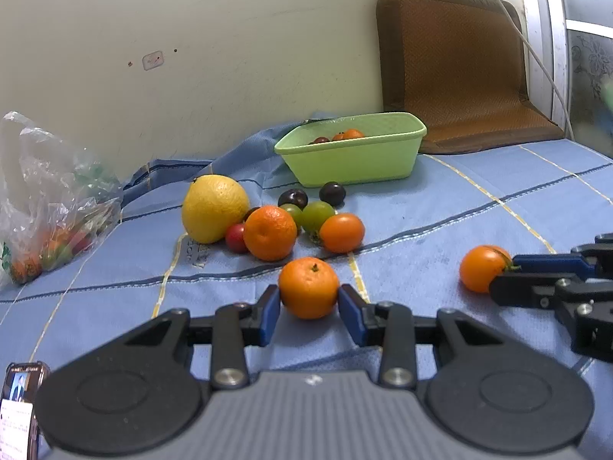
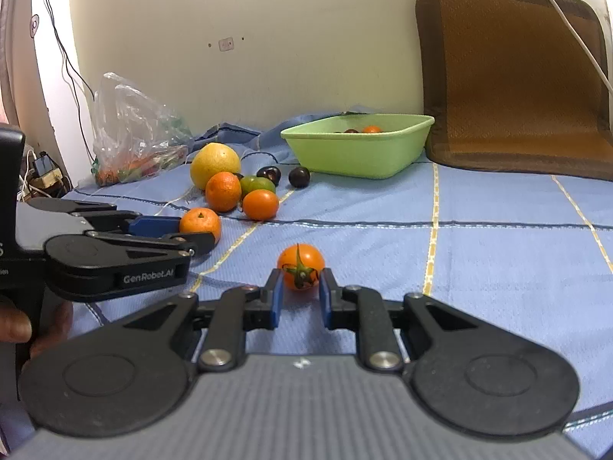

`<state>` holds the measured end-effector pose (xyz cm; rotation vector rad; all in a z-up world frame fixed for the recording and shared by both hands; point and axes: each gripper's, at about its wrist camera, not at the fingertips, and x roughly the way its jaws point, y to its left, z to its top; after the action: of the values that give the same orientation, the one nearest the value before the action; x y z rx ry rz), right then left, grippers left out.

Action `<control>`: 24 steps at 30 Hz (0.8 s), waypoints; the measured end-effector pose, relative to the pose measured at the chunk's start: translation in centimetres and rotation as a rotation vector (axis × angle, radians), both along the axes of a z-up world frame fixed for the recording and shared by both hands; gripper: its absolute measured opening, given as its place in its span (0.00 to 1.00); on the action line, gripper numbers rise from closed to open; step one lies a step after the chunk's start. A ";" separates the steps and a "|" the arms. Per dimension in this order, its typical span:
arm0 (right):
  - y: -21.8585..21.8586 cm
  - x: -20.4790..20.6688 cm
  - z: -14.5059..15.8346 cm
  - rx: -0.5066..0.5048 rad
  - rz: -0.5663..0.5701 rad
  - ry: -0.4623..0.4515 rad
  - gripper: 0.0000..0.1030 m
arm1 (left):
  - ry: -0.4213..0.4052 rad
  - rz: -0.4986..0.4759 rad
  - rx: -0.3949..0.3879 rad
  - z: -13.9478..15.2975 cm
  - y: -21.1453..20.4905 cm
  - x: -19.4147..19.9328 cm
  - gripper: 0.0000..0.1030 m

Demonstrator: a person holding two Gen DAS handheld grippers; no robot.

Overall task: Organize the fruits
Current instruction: 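Lift both held fruits and carry them toward the green basket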

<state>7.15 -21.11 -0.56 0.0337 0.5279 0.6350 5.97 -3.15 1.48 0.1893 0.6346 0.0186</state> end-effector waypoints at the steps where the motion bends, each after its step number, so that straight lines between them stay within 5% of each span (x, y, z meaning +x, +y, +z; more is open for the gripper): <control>1: 0.0 0.0 0.0 0.002 0.002 -0.004 0.22 | -0.001 -0.002 0.001 0.0 0.0 0.1 0.33; 12: -0.1 0.3 0.2 0.027 -0.005 -0.001 0.21 | -0.004 -0.010 0.002 0.1 0.0 0.5 0.33; 16: -0.4 0.5 0.5 0.056 -0.015 0.007 0.13 | -0.004 -0.014 -0.008 0.2 0.2 0.7 0.33; 24: -0.3 1.0 0.8 0.047 0.027 0.006 0.14 | 0.025 -0.038 -0.121 0.8 1.6 1.1 0.33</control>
<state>8.18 -21.41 0.25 0.0726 0.5195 0.6734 7.09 -1.60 2.33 0.0843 0.6547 -0.0585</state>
